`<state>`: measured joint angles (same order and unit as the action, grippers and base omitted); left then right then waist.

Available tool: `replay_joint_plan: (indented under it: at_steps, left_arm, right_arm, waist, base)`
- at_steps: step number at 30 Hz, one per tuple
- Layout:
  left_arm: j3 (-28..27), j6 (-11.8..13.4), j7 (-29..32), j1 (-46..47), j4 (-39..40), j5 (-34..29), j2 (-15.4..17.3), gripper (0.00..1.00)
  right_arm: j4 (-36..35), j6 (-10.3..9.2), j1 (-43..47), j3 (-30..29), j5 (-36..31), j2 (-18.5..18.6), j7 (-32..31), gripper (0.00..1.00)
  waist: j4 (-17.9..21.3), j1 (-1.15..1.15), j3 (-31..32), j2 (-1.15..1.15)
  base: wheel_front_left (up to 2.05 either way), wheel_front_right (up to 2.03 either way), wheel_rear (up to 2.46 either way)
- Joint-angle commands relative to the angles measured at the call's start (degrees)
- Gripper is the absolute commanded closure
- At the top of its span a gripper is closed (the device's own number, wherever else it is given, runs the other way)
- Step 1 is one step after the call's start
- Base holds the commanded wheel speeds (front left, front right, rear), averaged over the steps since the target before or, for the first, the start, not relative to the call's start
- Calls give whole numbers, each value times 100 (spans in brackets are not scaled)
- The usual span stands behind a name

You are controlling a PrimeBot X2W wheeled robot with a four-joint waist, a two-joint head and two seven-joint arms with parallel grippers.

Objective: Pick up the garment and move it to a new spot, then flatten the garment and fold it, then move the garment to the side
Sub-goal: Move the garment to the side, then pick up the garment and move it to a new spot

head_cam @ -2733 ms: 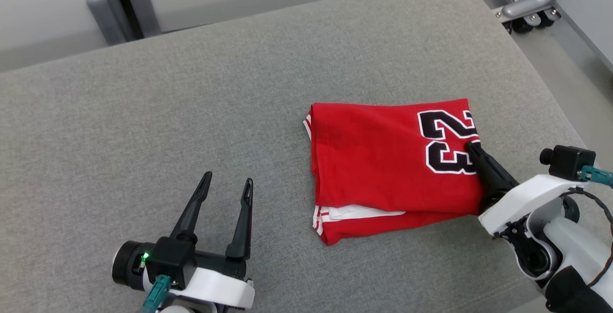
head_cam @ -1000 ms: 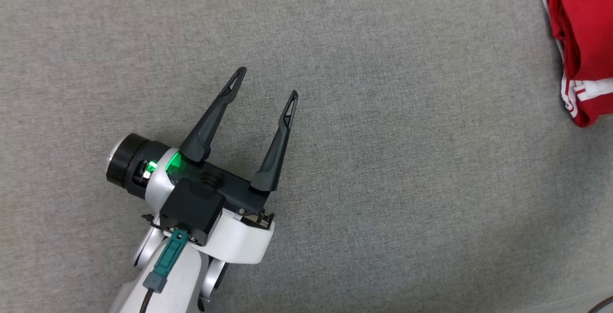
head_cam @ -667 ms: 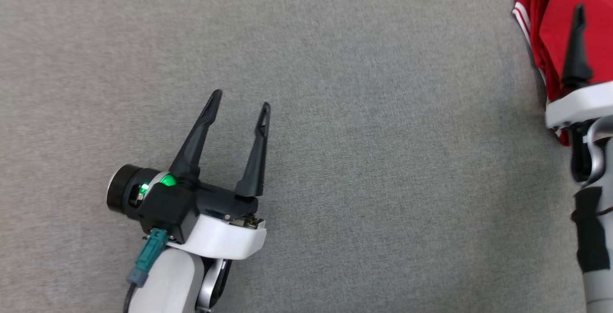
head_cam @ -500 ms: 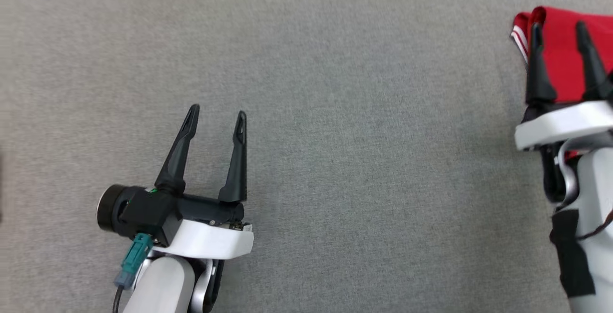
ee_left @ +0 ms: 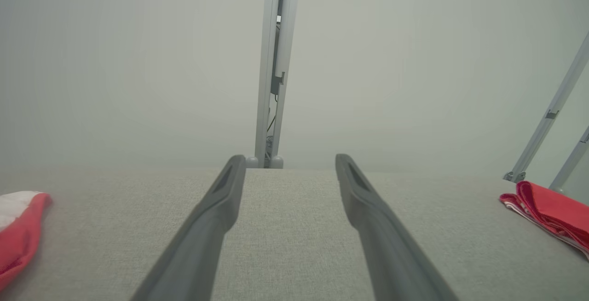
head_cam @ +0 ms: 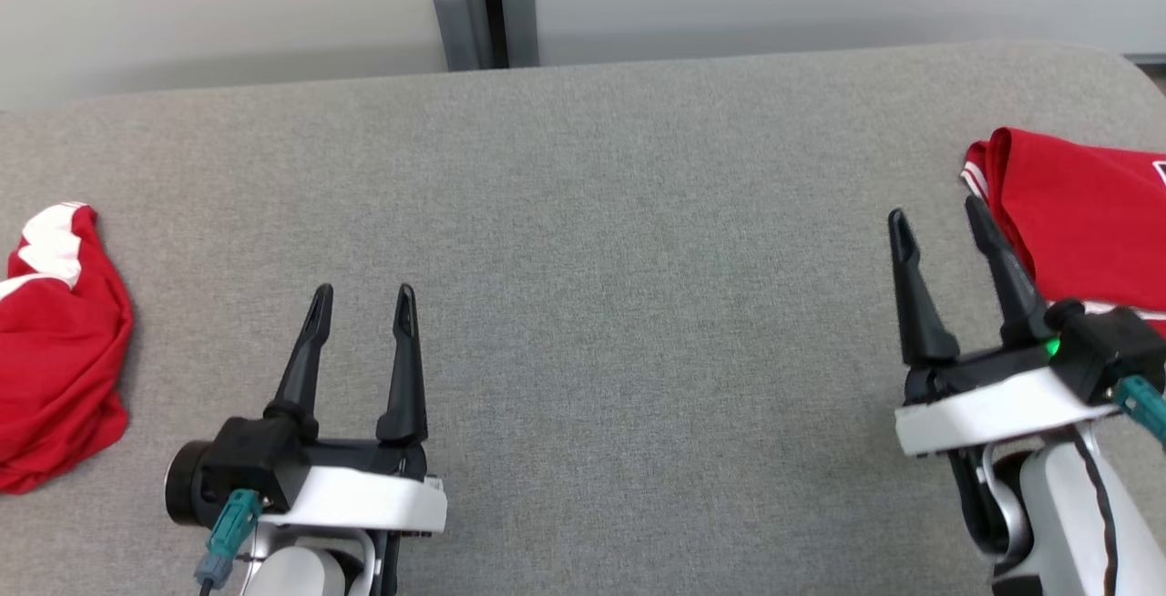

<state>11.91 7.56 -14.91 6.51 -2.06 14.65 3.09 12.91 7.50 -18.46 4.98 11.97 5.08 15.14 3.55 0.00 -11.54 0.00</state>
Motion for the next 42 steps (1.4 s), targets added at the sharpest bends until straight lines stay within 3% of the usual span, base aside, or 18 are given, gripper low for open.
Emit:
replay_joint_plan:
  at_steps: [1, 12, 18, 42]
  left_arm:
    - [-47, -50, -28, -127, -52, 17, 8, 0]
    - [-146, -81, -25, -715, 3, -79, -4, 0]
    - [-205, -62, -25, -1021, 60, -133, -8, 0]
    - [-237, -110, -25, -1320, -334, -173, -8, 0]
  right_arm:
    - [-182, -2, 221, 53, 61, -13, 9, 0]
    - [-644, -2, 1361, -342, 74, -69, 8, 0]
    - [-826, -2, 1786, -143, 117, -82, 8, 0]
    - [-590, -2, 2134, -73, 54, -131, 8, 0]
  waist:
    - [-57, 0, 179, 0]
    - [-86, 0, 608, 0]
    - [-39, 0, 849, 0]
    - [24, 0, 1284, 0]
  base:
    - [0, 0, 0]
    - [0, 0, 0]
    - [0, 0, 0]
    - [0, 0, 0]
